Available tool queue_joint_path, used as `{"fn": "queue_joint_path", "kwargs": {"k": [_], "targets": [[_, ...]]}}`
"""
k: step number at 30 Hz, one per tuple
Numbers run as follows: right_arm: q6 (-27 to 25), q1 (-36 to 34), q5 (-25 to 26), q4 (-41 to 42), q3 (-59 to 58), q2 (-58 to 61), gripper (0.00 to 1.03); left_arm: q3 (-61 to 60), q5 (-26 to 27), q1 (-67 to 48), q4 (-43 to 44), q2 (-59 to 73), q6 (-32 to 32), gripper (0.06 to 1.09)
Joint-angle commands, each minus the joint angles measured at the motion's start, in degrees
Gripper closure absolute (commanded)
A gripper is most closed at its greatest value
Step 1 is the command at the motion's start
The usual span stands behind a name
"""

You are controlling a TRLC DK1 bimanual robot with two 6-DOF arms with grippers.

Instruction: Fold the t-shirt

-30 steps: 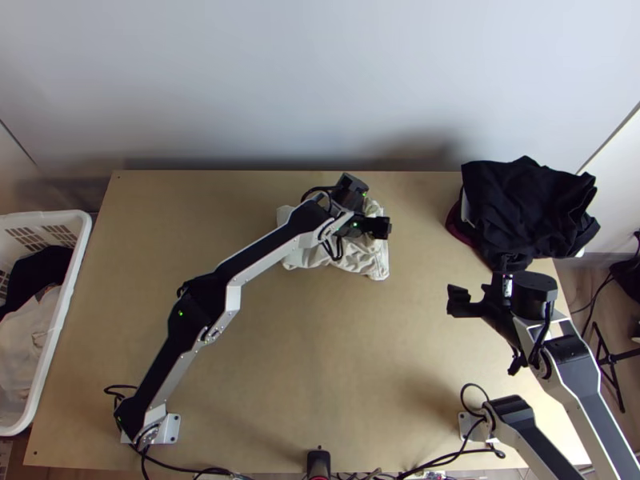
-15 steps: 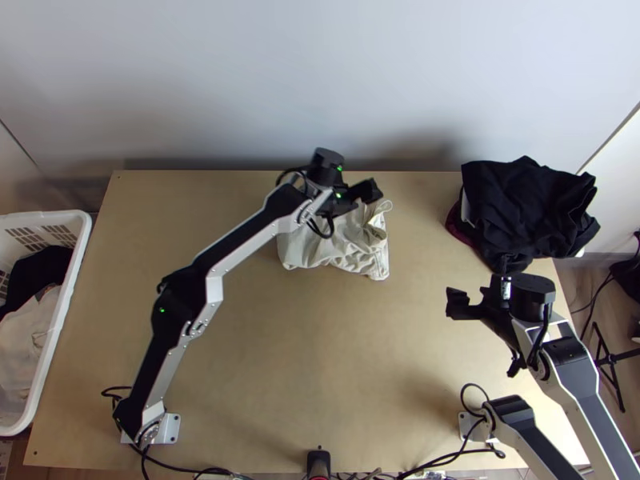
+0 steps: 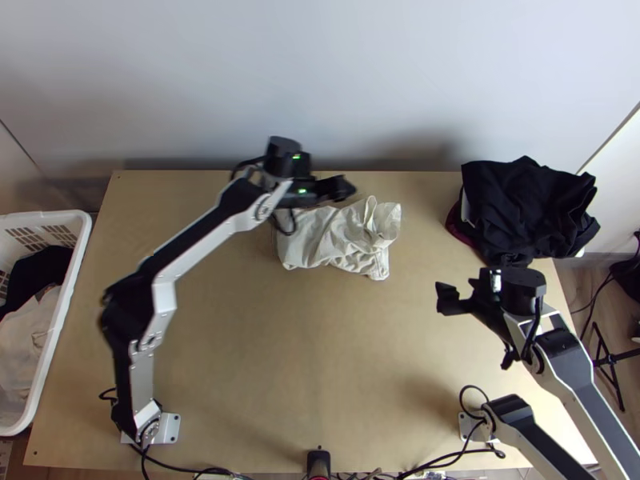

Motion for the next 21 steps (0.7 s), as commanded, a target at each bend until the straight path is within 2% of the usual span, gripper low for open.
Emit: {"fn": "queue_joint_path", "kwargs": {"k": [1, 10, 16, 21], "targets": [[-0.7, 3.2, 0.1, 4.6, 3.1, 5.9, 0.07, -15.9, -0.4, 6.0, 1.6, -11.1, 11.5, 0.11], [-0.2, 8.8, 0.2, 12.7, 9.8, 18.9, 0.07, -31.6, -3.6, 11.4, 3.4, -23.9, 19.0, 0.11], [0.6, 12.3, 1.2, 15.8, 15.6, 29.1, 0.06, -40.4, -8.5, 12.8, 4.0, -30.4, 25.3, 0.11], [1.4, 16.2, 1.6, 17.8, 19.4, 35.8, 0.06, -45.2, -10.3, 15.4, 4.3, -32.8, 27.0, 0.11]]}}
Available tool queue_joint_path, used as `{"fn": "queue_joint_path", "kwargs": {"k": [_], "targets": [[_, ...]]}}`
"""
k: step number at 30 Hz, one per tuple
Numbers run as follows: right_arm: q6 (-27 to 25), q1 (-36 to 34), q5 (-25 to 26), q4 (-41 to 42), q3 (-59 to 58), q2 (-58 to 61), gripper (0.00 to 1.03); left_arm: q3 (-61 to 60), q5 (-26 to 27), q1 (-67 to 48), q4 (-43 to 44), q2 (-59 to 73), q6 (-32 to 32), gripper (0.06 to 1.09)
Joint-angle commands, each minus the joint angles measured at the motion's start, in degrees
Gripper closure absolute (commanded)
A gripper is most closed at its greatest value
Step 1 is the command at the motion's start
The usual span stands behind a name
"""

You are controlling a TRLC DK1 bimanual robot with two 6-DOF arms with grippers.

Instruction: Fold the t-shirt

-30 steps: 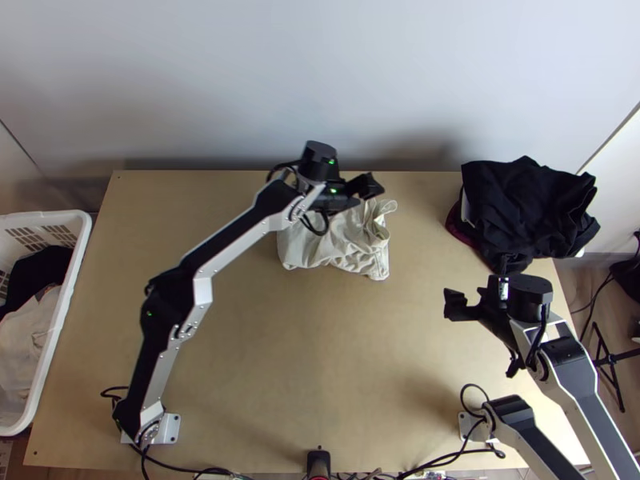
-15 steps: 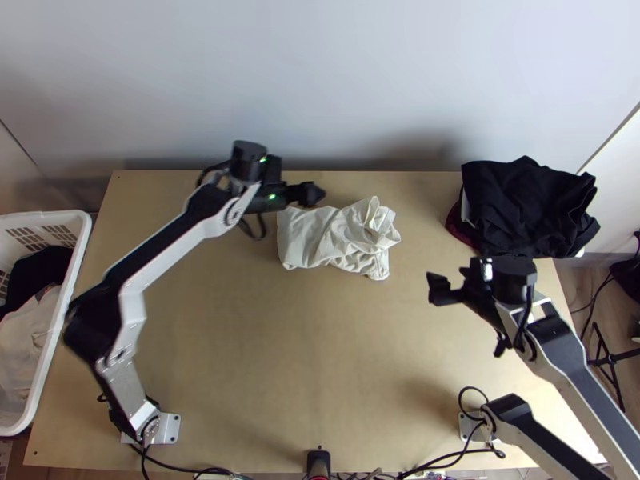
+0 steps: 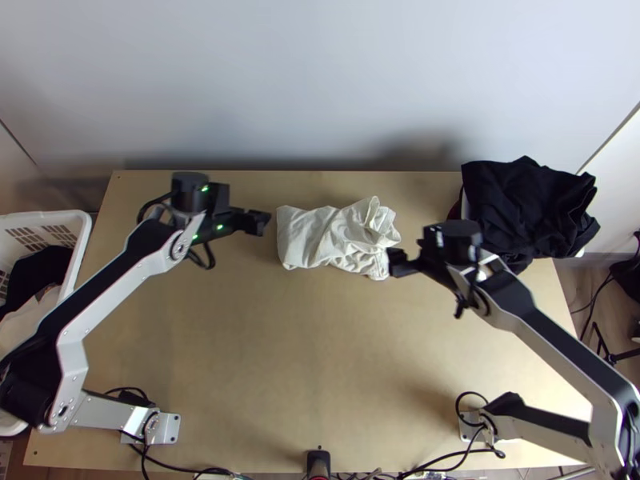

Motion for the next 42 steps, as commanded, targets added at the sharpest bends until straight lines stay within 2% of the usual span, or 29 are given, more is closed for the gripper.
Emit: {"fn": "queue_joint_path", "kwargs": {"k": [1, 9, 11, 16, 17, 18, 29, 32, 42], "targets": [[0.8, 5.5, 0.9, 3.3, 6.2, 10.9, 0.06, -8.6, -3.5, 3.2, 0.3, -5.2, 3.9, 0.11], [0.7, 9.3, 1.6, 3.5, 18.6, 24.1, 0.08, -12.7, -5.8, 4.9, 0.7, -8.2, 4.4, 0.11], [0.4, 9.3, 1.6, 3.5, 22.3, 27.4, 0.18, -13.5, -6.2, 5.4, 0.7, -8.9, 4.3, 0.11], [-1.2, 9.1, 1.6, 3.4, 28.9, 34.8, 0.56, -16.3, -6.6, 6.7, 1.2, -11.0, 4.3, 0.11], [-2.0, 9.2, 1.6, 3.4, 29.4, 35.9, 0.75, -16.8, -6.6, 7.1, 1.2, -11.4, 4.3, 0.11], [-2.8, 9.3, 1.6, 3.5, 29.8, 37.1, 1.01, -17.2, -6.6, 7.8, 1.2, -11.8, 4.4, 0.11], [-5.7, 7.8, 1.7, 3.7, 27.5, 42.8, 1.00, -21.4, -6.6, 13.4, 1.2, -15.3, 5.5, 0.11], [-6.9, 5.6, 3.1, 4.9, 26.6, 44.7, 1.00, -21.4, -6.5, 13.9, 1.3, -15.5, 5.5, 0.11], [-8.4, -2.3, 3.2, 6.0, 23.9, 44.8, 1.00, -23.0, -6.5, 14.7, 1.5, -16.4, 6.0, 0.11]]}}
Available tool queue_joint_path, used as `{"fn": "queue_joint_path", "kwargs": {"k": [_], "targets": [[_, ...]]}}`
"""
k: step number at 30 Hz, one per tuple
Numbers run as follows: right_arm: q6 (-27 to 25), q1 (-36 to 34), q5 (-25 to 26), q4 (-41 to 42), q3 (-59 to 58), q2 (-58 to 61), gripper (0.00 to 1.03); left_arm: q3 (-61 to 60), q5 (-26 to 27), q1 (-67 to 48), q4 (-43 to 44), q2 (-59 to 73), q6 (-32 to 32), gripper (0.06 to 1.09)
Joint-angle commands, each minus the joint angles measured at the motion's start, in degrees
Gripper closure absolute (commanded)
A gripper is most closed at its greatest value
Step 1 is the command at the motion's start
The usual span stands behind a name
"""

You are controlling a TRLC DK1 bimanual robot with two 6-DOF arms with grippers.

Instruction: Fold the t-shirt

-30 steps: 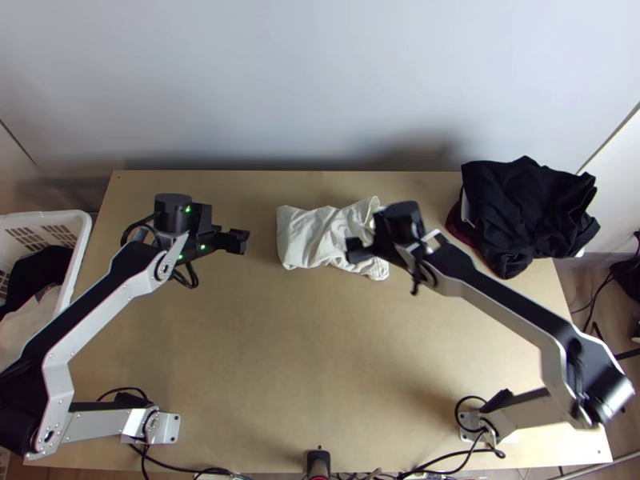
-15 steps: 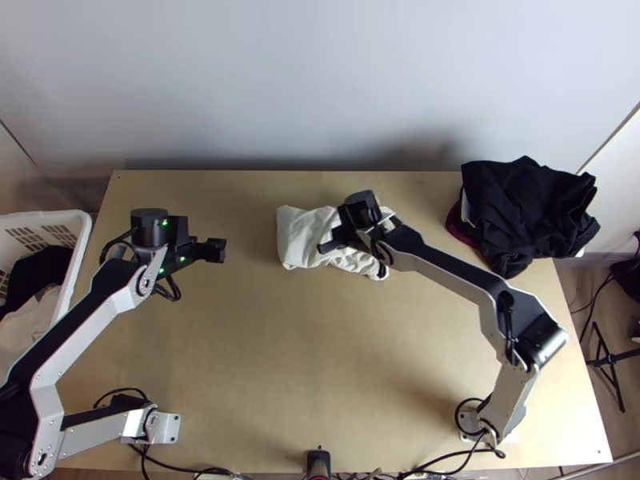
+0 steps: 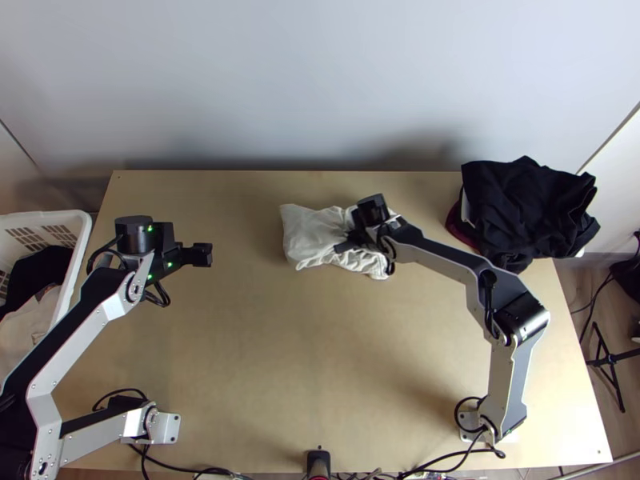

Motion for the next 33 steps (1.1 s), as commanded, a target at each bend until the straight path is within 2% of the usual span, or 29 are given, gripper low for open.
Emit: {"fn": "queue_joint_path", "kwargs": {"k": [1, 11, 18, 20, 21, 23, 24, 25, 28, 33], "targets": [[-1.4, -5.0, 0.5, 0.1, -2.5, -0.8, 1.00, -1.3, 0.0, 0.7, 0.3, -1.1, 0.4, 0.11], [-2.4, -7.4, 0.4, 0.2, -10.1, -8.8, 1.00, -2.5, 0.0, 1.9, 0.5, -1.3, 0.5, 0.11], [-1.5, 0.2, 0.4, 0.1, -10.5, -14.5, 0.99, -3.8, 0.0, 2.0, 0.9, -1.5, 0.6, 0.11], [0.4, 2.4, 0.4, 0.0, -10.4, -16.7, 0.81, -3.9, 0.0, 2.1, 0.9, -1.8, 0.6, 0.11], [1.8, 3.4, 0.4, 0.0, -10.3, -17.9, 0.69, -3.9, 0.0, 2.1, 0.9, -2.0, 0.6, 0.11], [4.0, 5.2, 0.4, -0.6, -10.2, -19.9, 0.39, -3.9, 0.0, 2.4, 0.9, -2.3, 0.8, 0.11], [5.0, 6.3, 0.4, -1.6, -10.1, -20.8, 0.28, -4.0, 0.0, 2.5, 0.9, -2.4, 0.9, 0.11], [6.0, 7.1, 0.4, -2.7, -9.8, -21.3, 0.20, -4.2, 0.0, 2.7, 0.9, -2.5, 0.9, 0.11], [6.5, 9.4, 0.2, -6.6, -10.2, -22.3, 0.04, -4.8, 0.0, 3.3, 0.9, -3.0, 1.6, 0.11], [5.8, 10.4, 0.2, -7.8, -14.5, -25.0, 0.04, -6.0, 0.0, 4.8, 0.9, -4.2, 2.2, 0.11]]}}
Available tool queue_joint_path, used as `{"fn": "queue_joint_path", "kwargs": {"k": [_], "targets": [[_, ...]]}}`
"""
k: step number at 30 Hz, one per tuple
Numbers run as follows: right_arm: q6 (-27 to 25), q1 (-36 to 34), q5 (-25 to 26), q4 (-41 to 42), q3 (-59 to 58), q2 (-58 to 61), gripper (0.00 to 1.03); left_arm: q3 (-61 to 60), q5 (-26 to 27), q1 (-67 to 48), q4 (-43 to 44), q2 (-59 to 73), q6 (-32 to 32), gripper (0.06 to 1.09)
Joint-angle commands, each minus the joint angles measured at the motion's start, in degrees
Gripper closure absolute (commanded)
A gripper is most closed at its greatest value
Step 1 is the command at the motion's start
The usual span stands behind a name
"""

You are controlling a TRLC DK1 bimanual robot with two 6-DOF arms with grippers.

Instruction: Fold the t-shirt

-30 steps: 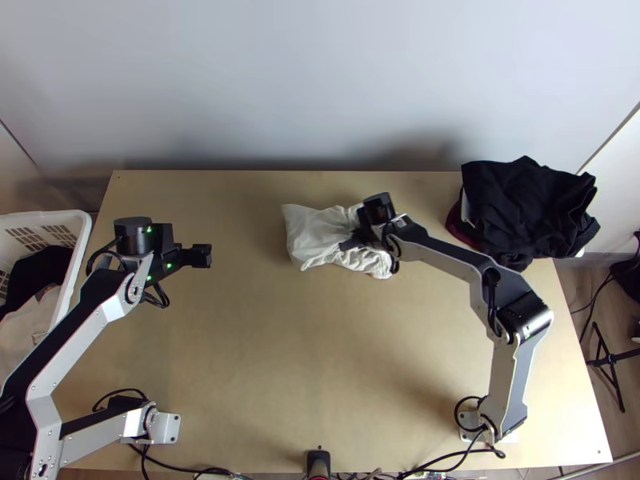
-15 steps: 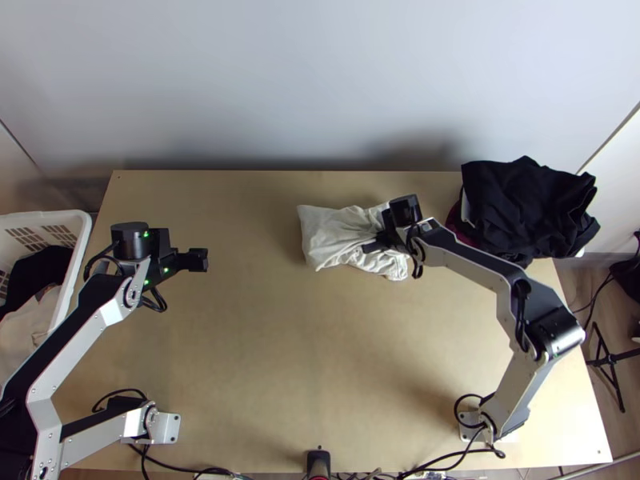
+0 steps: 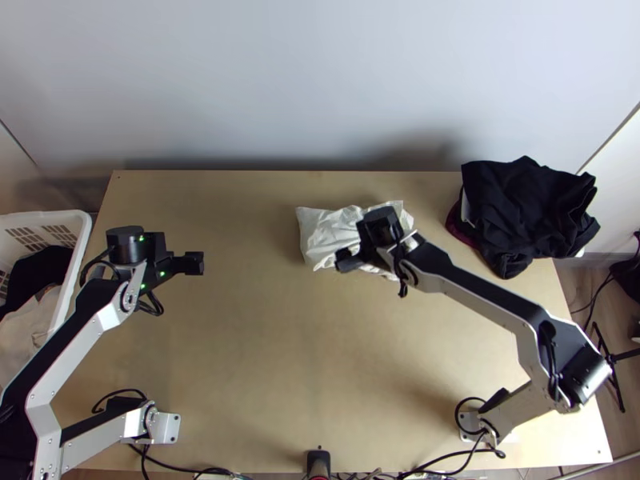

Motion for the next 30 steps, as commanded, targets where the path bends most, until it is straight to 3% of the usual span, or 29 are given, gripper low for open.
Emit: {"fn": "queue_joint_path", "kwargs": {"k": [1, 7, 10, 16, 25, 30], "targets": [[0.3, 2.8, -0.1, -3.1, -3.8, -4.3, 0.04, -1.8, 0.0, 1.9, 0.2, -1.7, 1.1, 0.11], [-7.1, 3.6, 0.6, -8.4, -5.5, -4.9, 0.04, -4.3, 0.0, 4.2, 1.6, -3.8, 2.5, 0.11], [-15.8, 5.4, 4.5, -9.0, -7.8, -5.8, 0.05, -4.5, 0.4, 6.0, 1.7, -4.3, 3.4, 0.11], [-27.0, 7.0, 6.2, -11.1, -7.5, -5.7, 0.05, -4.5, 1.2, 8.6, 1.8, -4.5, 3.5, 0.11], [-36.6, 10.0, 9.4, -11.2, -7.3, 0.5, 0.05, -4.5, 2.3, 9.6, 1.8, -5.9, 3.1, 0.11], [-38.6, 9.4, 10.3, -9.9, -4.9, 3.6, 0.05, -4.6, 2.8, 10.4, 1.5, -6.7, 3.0, 0.11]]}}
